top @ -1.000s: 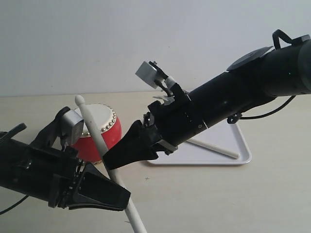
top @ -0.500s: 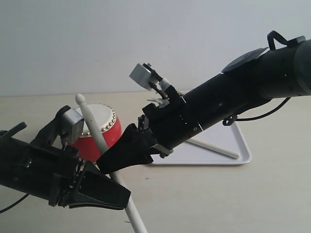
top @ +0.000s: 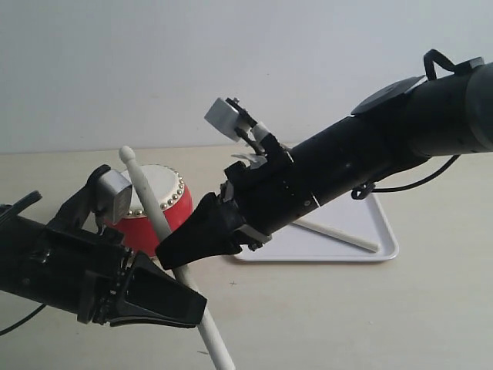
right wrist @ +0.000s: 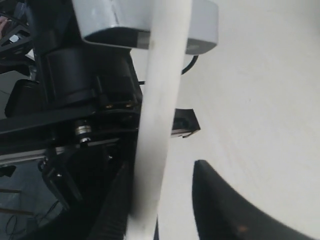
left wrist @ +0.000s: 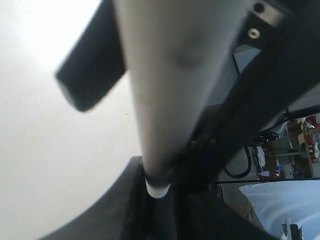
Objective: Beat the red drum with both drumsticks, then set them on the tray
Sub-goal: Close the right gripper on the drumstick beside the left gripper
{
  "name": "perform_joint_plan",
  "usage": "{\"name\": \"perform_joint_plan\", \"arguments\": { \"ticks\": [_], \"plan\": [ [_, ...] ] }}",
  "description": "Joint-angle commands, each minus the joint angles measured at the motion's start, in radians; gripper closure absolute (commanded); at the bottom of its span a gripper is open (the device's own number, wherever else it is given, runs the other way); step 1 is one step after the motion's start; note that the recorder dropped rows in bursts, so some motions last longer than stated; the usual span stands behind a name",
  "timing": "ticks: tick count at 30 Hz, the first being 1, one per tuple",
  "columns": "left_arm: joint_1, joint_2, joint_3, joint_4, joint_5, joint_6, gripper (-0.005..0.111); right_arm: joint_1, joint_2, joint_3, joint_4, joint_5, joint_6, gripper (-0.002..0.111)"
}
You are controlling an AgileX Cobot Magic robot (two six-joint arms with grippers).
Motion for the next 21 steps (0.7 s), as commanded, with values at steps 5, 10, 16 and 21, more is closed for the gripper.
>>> {"name": "perform_joint_plan", "arguments": {
  "ticks": [5,10,16,21],
  "plan": [
    [0.002,0.002,-0.007,-0.006,0.009,0.008,0.107,0.002,0.001,-0.011,0.03,0.045,-0.01,0.101],
    [0.002,0.002,-0.007,-0.006,0.009,0.008,0.107,0.002,0.001,-0.011,0.028,0.047,-0.02,0.108],
    [0.002,0.002,-0.007,-0.006,0.009,0.011,0.099,0.002,0.001,-0.011,0.024,0.049,-0.02,0.108],
    [0.002,0.002,-0.007,-0.006,0.009,0.033,0.064,0.002,0.001,-0.011,0.024,0.057,-0.02,0.108]
  ]
}}
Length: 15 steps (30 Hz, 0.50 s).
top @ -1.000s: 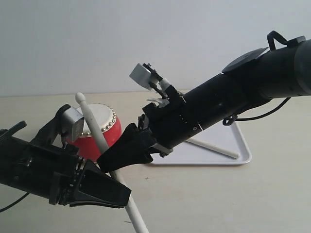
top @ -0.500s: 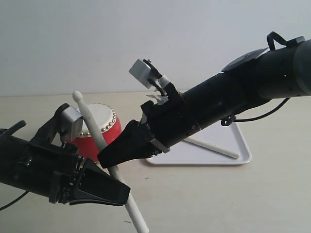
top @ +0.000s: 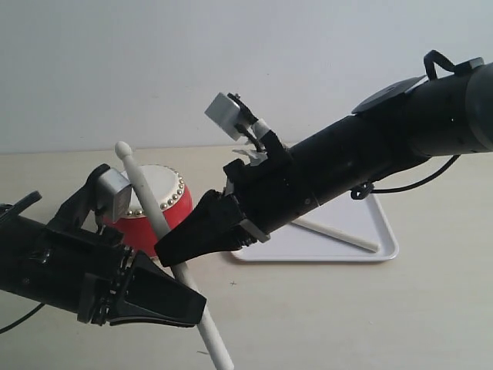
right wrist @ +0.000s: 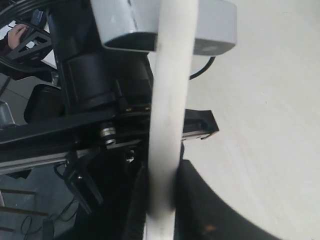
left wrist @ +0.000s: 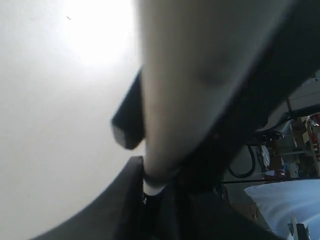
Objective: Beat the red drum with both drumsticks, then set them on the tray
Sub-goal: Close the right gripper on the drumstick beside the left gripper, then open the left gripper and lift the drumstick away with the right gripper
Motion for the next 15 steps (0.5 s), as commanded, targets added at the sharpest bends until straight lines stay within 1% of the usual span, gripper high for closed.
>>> {"name": "perform_joint_plan", "arguments": {
  "ticks": [1,3,5,10,15],
  "plan": [
    [0.001,0.002,-0.005,0.003,0.015,0.013,0.056,0.0,0.001,-0.011,-0.001,0.031,-0.032,0.108],
    [0.001,0.002,-0.005,0.017,0.015,0.013,0.043,0.0,0.001,-0.011,-0.001,0.037,-0.032,0.108],
    [0.001,0.002,-0.005,0.027,0.015,0.013,0.037,0.0,0.001,-0.011,-0.001,0.037,-0.032,0.108],
    [0.001,0.002,-0.005,0.029,0.015,0.013,0.035,-0.006,0.001,-0.011,-0.001,0.034,-0.03,0.108],
    [0.003,0.002,-0.005,0.029,0.015,0.036,0.035,-0.072,0.001,-0.011,0.002,0.068,-0.011,0.108]
  ]
}}
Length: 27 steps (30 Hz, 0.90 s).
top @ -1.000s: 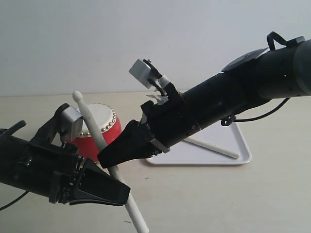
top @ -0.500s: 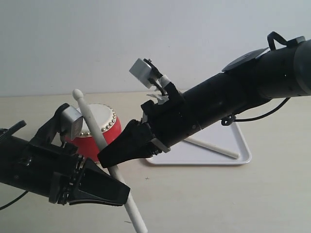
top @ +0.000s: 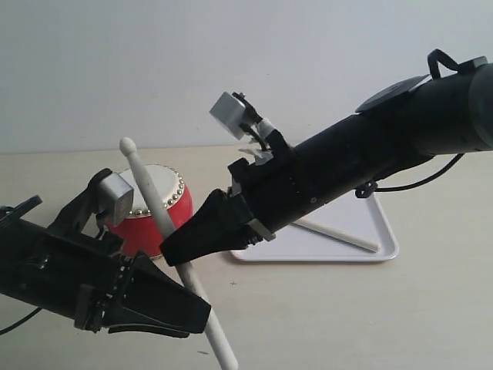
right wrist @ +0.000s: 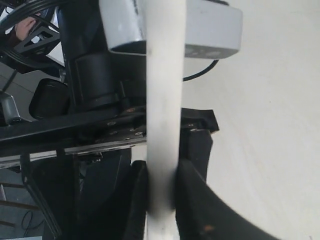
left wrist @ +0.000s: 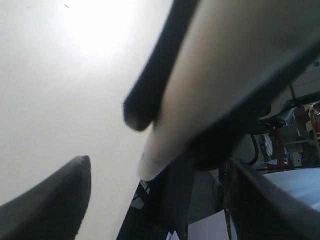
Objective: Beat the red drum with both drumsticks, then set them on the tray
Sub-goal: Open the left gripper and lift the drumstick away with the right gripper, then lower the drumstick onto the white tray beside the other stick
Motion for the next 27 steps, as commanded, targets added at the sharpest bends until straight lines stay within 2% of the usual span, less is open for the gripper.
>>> {"name": "perform_joint_plan", "arguments": {
  "ticks": [1,8,12,14,17,19,21,22,27],
  "plan": [
    [0.003,0.002,-0.005,-0.003,0.008,0.035,0.035,-0.073,0.0,-0.011,0.01,0.047,0.009,0.108],
    [0.003,0.002,-0.033,-0.001,0.008,0.044,0.035,-0.245,-0.063,-0.011,-0.029,0.047,0.081,0.108],
    [0.01,0.002,-0.055,0.023,0.008,0.044,0.036,-0.341,-0.068,-0.075,-0.279,-0.025,0.242,0.108],
    [0.03,0.002,-0.055,0.023,0.008,0.04,0.04,-0.367,-0.061,-0.133,-0.435,-0.089,0.331,0.108],
    [0.083,0.002,-0.055,0.034,0.008,0.011,0.061,-0.372,-0.019,-0.254,-0.749,-0.114,0.515,0.108],
    [0.119,0.002,-0.055,0.043,0.008,0.002,0.081,-0.37,0.027,-0.337,-0.947,-0.09,0.609,0.108],
    [0.145,0.002,-0.055,0.046,0.008,-0.009,0.101,-0.37,0.09,-0.421,-1.065,-0.038,0.642,0.108],
    [0.157,0.002,-0.055,0.046,0.008,-0.016,0.106,-0.37,0.115,-0.455,-1.097,-0.02,0.642,0.108],
    [0.174,0.002,-0.055,0.037,0.008,-0.053,0.106,-0.349,0.233,-0.53,-1.282,-0.019,0.562,0.108]
  ]
}}
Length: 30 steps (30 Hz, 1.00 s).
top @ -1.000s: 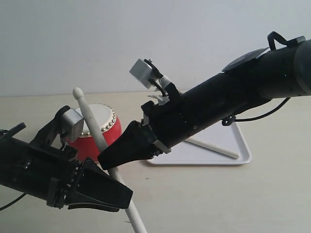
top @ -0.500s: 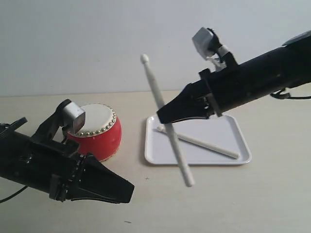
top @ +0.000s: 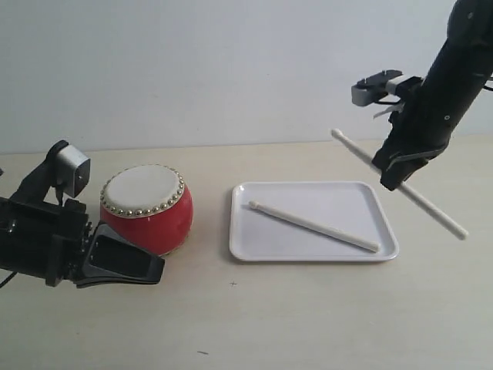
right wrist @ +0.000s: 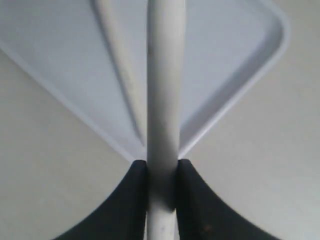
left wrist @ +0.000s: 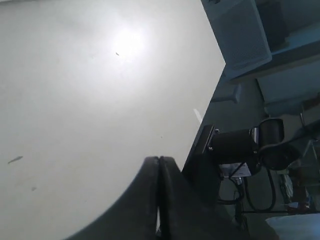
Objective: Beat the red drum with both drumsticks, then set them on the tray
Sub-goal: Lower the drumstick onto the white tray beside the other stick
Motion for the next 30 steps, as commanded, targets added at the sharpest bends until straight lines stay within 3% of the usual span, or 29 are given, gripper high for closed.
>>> {"name": "perform_joint_plan", "arguments": {
  "ticks": [1,7,16,30],
  "plan": [
    [0.007,0.002,-0.004,-0.009,0.008,-0.035,0.106,0.029,0.08,-0.046,-0.176,0.0,-0.078,0.108],
    [0.007,0.002,-0.004,-0.044,0.008,-0.061,0.106,0.107,0.165,-0.104,-0.283,-0.074,-0.143,0.108],
    [0.007,0.002,-0.004,-0.045,0.008,-0.08,0.106,0.13,0.297,-0.33,-0.147,-0.028,-0.173,0.108],
    [0.007,0.002,-0.004,-0.054,0.008,-0.082,0.106,0.159,0.361,-0.336,-0.031,-0.058,-0.223,0.108]
  ]
}}
